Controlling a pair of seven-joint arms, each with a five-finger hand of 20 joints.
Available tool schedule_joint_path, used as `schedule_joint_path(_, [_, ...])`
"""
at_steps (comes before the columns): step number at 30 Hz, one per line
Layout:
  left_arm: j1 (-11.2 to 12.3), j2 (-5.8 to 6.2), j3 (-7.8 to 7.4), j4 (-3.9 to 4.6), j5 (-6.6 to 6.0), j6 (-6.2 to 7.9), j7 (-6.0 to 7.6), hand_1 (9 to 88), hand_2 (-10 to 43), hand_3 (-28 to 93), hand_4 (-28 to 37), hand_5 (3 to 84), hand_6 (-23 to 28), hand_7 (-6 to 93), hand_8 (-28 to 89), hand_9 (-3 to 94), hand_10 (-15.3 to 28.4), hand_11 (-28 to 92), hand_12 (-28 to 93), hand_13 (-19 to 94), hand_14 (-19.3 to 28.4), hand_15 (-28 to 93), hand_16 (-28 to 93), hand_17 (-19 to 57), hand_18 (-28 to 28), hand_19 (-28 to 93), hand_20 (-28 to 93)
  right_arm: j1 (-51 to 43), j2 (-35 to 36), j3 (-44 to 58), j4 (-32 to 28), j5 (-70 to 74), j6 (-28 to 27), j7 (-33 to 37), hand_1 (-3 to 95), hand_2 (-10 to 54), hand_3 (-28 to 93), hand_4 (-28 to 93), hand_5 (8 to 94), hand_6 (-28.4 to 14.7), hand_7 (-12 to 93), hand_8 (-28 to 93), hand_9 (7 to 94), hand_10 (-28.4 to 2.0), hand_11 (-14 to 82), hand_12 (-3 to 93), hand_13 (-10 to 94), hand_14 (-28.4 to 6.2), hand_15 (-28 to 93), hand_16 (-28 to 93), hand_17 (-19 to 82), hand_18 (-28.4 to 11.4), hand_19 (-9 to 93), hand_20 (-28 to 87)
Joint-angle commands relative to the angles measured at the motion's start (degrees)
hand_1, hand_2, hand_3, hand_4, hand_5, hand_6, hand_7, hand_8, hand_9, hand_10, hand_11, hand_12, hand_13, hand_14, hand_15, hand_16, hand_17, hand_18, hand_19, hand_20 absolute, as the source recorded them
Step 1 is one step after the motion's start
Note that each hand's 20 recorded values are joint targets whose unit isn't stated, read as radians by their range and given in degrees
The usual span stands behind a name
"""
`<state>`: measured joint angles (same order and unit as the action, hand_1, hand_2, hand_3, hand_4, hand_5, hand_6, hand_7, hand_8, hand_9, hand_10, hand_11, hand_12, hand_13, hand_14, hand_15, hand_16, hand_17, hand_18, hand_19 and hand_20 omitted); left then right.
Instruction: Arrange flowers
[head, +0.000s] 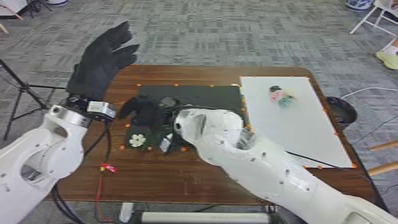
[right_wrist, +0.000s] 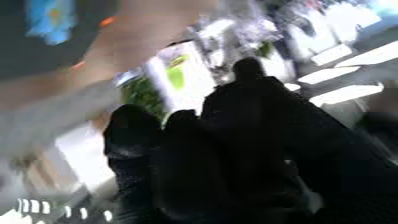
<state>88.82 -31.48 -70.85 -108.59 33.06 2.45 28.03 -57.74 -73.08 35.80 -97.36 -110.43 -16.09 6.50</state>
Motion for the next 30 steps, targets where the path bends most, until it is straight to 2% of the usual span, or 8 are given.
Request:
schedule_joint_path(1, [3.5, 0.01, -2.32, -0.93, -0.28, 1.6, 0.06, 27.7, -4.0, 66, -25.2, 23.6, 1.7, 16.0, -8, 17.8, 9.7, 13, 19, 16, 13.2, 24, 6, -10.7, 18.8, 36, 12, -7.6, 12.2, 6.9, -3.6, 24.3, -5.5, -4.2, 31.6, 15.8, 93, -7, 53.0, 3.7, 16, -13, 78.1, -12.0, 63.9, 38.1, 78, -8.9, 90, 31, 37, -23.1, 93, 51])
schedule_joint_path(4, [5.3, 0.05, -3.92, -1.23, -0.27, 2.08, -0.07, 27.8, -4.0, 66, -25.2, 23.6, 1.7, 16.0, -8, 17.8, 9.7, 14, 19, 16, 13.1, 24, 6, -10.7, 18.8, 36, 12, -10.5, 12.7, 10.0, -4.5, 29.9, -9.4, -2.2, 31.4, 15.8, 93, -6, 53.3, 3.7, 15, -13, 77.8, -12.1, 63.8, 37.8, 78, -9.2, 91, 31, 37, -23.2, 93, 50])
schedule_joint_path(6, [7.2, 0.03, -5.59, -1.68, -0.35, 2.4, -0.03, 27.8, -4.0, 66, -25.3, 23.6, 1.7, 16.1, -8, 17.8, 9.7, 14, 19, 16, 13.1, 24, 6, -10.7, 18.8, 36, 12, -11.4, 12.1, 11.0, -4.3, 28.1, -12.8, -1.9, 31.2, 15.9, 93, -6, 52.8, 3.6, 15, -13, 77.9, -12.0, 63.9, 37.6, 78, -9.4, 91, 31, 37, -23.2, 93, 50])
schedule_joint_path(7, [7.4, 0.16, -5.81, -1.74, -0.46, 2.5, 0.12, 27.8, -4.0, 66, -25.3, 23.6, 1.7, 16.1, -8, 17.8, 9.7, 14, 19, 16, 13.1, 24, 6, -10.7, 18.9, 36, 12, -11.4, 12.0, 10.6, -4.5, 27.3, -12.8, -1.0, 31.1, 15.9, 93, -6, 52.1, 3.5, 15, -13, 78.1, -12.0, 64.0, 37.4, 78, -9.5, 91, 31, 37, -23.3, 93, 50])
schedule_joint_path(10, [4.9, 0.13, -3.6, -0.96, -0.68, 2.05, 0.17, 27.7, -4.0, 66, -25.2, 23.6, 1.7, 16.1, -8, 17.8, 9.7, 13, 19, 16, 13.0, 24, 6, -10.7, 18.8, 36, 12, -11.6, 12.0, 9.5, -4.1, 25.1, -13.2, -0.6, 30.4, 17.2, 93, -5, 50.8, 3.5, 14, -13, 79.1, -12.0, 64.8, 36.3, 79, -9.3, 91, 30, 38, -23.6, 93, 51])
schedule_joint_path(15, [1.2, 0.16, -0.55, -0.33, -0.59, 1.19, 0.38, 27.8, -3.9, 66, -25.2, 23.6, 1.7, 16.1, -8, 17.8, 9.7, 13, 19, 16, 13.1, 24, 6, -10.7, 18.8, 36, 12, -12.3, 11.4, 6.9, -3.8, 15.0, -11.3, -2.1, 28.3, 20.7, 93, -5, 50.1, 2.8, 15, -12, 80.7, -12.0, 67.7, 31.7, 81, -8.9, 92, 30, 40, -23.7, 93, 53])
schedule_joint_path(23, [-0.2, 0.1, 0.46, -0.25, -0.32, 0.7, 0.71, 27.7, -4.0, 66, -25.3, 23.6, 1.7, 16.0, -8, 17.8, 9.7, 13, 19, 16, 13.1, 24, 6, -10.8, 18.9, 36, 12, -11.9, 9.5, 4.5, -1.8, 3.6, -12.9, -1.6, 27.3, 20.8, 93, -4, 47.5, 2.8, 15, -13, 82.6, -11.8, 68.3, 30.3, 83, -7.8, 92, 29, 43, -23.7, 93, 55])
schedule_joint_path(30, [0.3, 0.19, 0.22, -0.42, -0.31, 0.72, 0.53, 27.7, -4.0, 66, -25.3, 23.6, 1.7, 16.0, -8, 17.8, 9.7, 13, 19, 16, 13.1, 24, 6, -10.8, 18.9, 36, 12, -12.3, 8.6, 4.2, -2.1, -1.8, -15.1, -1.2, 26.5, 20.6, 93, -3, 46.5, 2.7, 15, -13, 84.4, -11.7, 68.3, 30.0, 85, -6.9, 91, 30, 46, -23.5, 93, 56])
